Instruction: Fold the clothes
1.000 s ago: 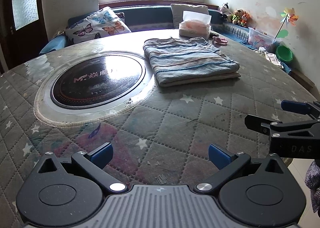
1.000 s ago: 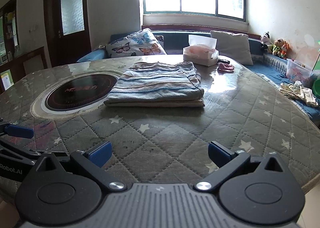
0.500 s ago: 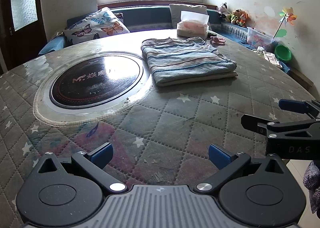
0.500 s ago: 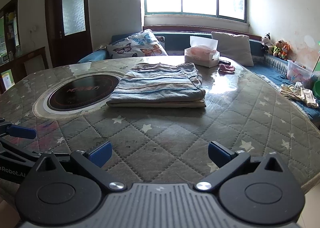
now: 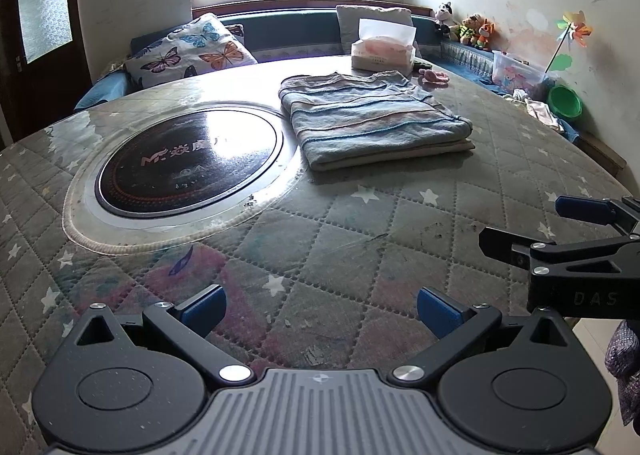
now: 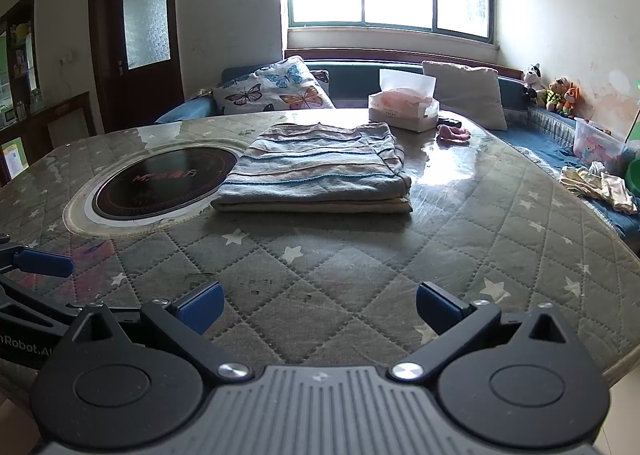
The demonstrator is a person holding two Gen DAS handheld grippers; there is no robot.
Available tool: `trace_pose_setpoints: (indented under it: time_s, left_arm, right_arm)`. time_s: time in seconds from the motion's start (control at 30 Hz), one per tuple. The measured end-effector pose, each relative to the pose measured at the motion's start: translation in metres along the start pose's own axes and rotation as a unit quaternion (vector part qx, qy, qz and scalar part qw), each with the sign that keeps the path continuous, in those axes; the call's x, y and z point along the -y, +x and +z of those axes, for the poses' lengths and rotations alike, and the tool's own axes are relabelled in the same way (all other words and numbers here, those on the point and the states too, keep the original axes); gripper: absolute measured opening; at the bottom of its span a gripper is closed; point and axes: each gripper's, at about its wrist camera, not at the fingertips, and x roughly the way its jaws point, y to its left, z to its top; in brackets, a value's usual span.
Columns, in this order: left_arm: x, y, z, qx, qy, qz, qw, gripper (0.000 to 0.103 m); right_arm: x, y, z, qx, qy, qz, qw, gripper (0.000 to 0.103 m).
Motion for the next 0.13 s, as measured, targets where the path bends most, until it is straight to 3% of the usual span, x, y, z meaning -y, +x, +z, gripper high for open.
trace_pose_setpoints:
  time_s: [0.13]
  left_arm:
    - [0.0008,0.0019,0.0014,-0.001,0.002,-0.001,1.0,0.103]
  right_arm:
    - [0.0003,0.0026,-0.0002,-0.003,0.0,-0.001,1.0,0.103]
